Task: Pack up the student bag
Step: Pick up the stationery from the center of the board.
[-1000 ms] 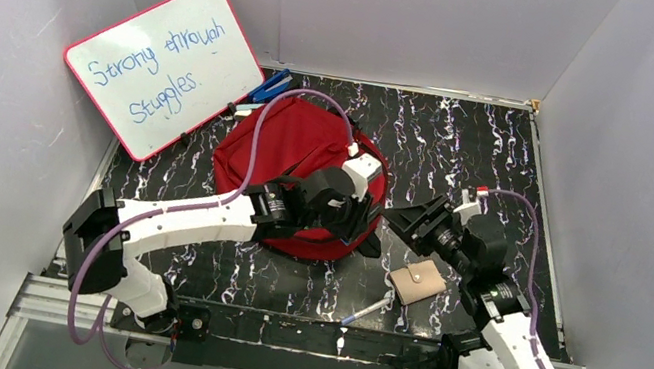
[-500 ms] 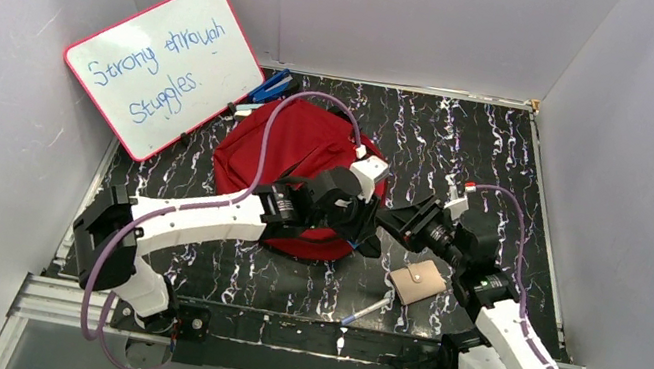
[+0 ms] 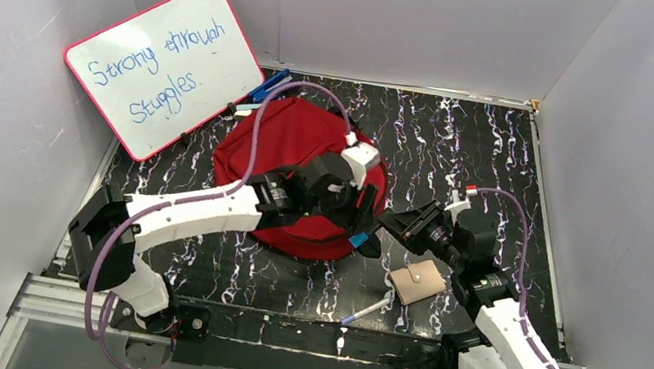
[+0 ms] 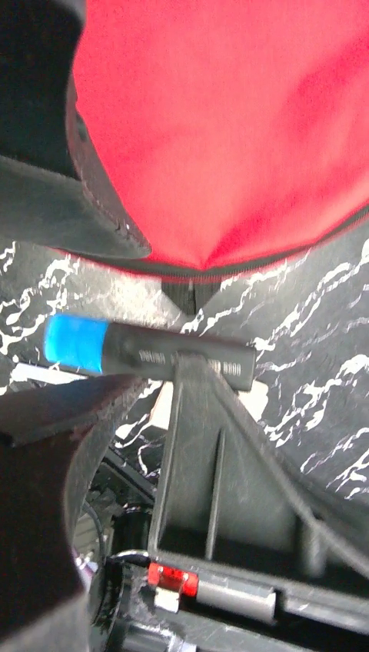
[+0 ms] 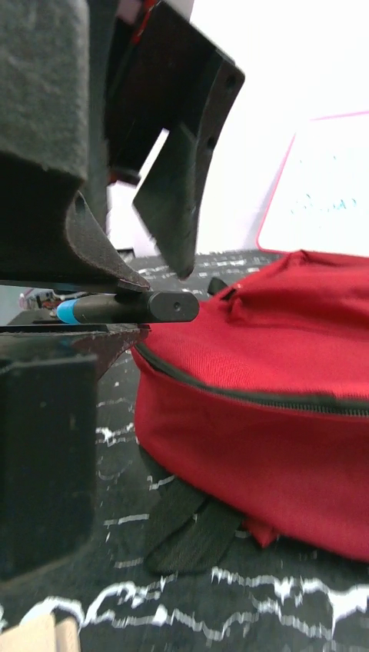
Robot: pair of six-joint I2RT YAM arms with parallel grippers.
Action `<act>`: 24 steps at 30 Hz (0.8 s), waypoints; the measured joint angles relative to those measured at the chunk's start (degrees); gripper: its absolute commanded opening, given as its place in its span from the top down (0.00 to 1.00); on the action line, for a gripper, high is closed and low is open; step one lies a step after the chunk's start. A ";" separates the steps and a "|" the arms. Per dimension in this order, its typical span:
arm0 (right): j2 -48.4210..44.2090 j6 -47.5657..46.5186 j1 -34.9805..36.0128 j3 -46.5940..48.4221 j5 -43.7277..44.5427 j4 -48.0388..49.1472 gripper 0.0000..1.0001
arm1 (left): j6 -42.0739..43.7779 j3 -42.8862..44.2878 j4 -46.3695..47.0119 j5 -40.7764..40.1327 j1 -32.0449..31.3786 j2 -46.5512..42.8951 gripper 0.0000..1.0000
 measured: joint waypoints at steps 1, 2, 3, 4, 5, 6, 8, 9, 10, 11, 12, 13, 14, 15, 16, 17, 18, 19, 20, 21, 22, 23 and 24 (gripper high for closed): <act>-0.11 -0.59 0.00 0.22 0.81 -1.25 1.00 | 0.02 0.00 -0.31 0.15 1.07 -0.31 0.41; -0.17 -1.33 0.00 0.63 1.90 -3.04 1.00 | 0.04 -0.04 -0.74 0.28 2.40 -0.83 0.39; -0.20 -2.19 0.00 1.22 3.10 -4.81 1.00 | 0.24 -0.13 -1.46 0.37 4.13 -1.64 0.39; -0.20 -2.71 0.00 1.70 3.91 -6.05 1.00 | 0.52 -0.26 -1.92 0.42 5.70 -2.49 0.38; -0.20 -3.54 0.00 2.29 4.83 -7.34 1.00 | 1.03 -0.46 -2.47 0.33 7.82 -3.74 0.38; -0.20 -4.20 0.00 2.84 5.68 -8.48 1.00 | 1.66 -0.50 -3.37 0.11 10.19 -5.05 0.38; -0.20 -5.31 0.00 3.56 6.58 -9.79 1.00 | 3.19 -0.50 -4.94 -0.70 15.12 -7.56 0.38; -0.20 -5.86 0.00 3.89 6.95 -10.34 1.00 | 4.17 -0.48 -5.81 -1.05 17.64 -8.70 0.38; -0.22 -6.45 0.00 4.04 7.17 -10.73 1.00 | 5.22 -0.48 -6.67 -1.40 20.24 -9.62 0.38; -0.22 -6.71 0.00 4.15 7.30 -11.19 1.00 | 6.12 -0.48 -7.34 -1.75 22.27 -10.19 0.38; -0.26 -7.02 0.00 4.20 7.34 -11.72 1.00 | 7.26 -0.48 -8.33 -2.19 24.72 -10.60 0.38; -0.31 -7.32 0.00 4.17 7.41 -12.28 1.00 | 8.28 -0.48 -9.27 -2.62 26.88 -10.82 0.38; -0.37 -7.69 0.00 4.17 7.50 -12.83 1.00 | 9.22 -0.48 -10.19 -2.82 28.89 -10.86 0.38; -0.44 -8.02 0.00 4.20 7.52 -13.33 1.00 | 10.08 -0.48 -11.13 -3.02 30.71 -10.86 0.38; -0.48 -8.20 0.00 4.20 7.52 -13.60 1.00 | 10.86 -0.48 -12.11 -3.02 32.50 -10.82 0.38; -0.55 -8.35 0.00 4.17 7.52 -13.86 1.00 | 11.37 -0.48 -12.74 -2.97 33.79 -10.75 0.38; -0.55 -8.48 0.00 4.17 7.52 -14.23 1.00 | 11.91 -0.48 -13.33 -2.95 35.36 -10.58 0.38; -0.52 -8.68 0.00 4.17 7.50 -14.56 1.00 | 12.33 -0.48 -13.75 -2.80 36.72 -10.25 0.38; -0.52 -8.87 0.00 4.17 7.50 -14.71 1.00 | 12.57 -0.48 -13.97 -2.62 37.73 -9.84 0.38; -0.52 -9.18 0.00 4.22 7.50 -14.91 1.00 | 12.87 -0.48 -14.23 -2.36 38.99 -9.05 0.38; -0.50 -9.42 0.00 4.28 7.48 -15.15 1.00 | 12.98 -0.48 -14.43 -2.27 39.71 -8.37 0.38; -0.42 -9.68 0.00 4.33 7.45 -15.32 1.00 | 13.09 -0.48 -14.64 -1.97 40.48 -7.45 0.38; -0.31 -9.84 0.00 4.39 7.39 -15.54 1.00 | 13.16 -0.48 -14.82 -1.75 40.83 -6.88 0.38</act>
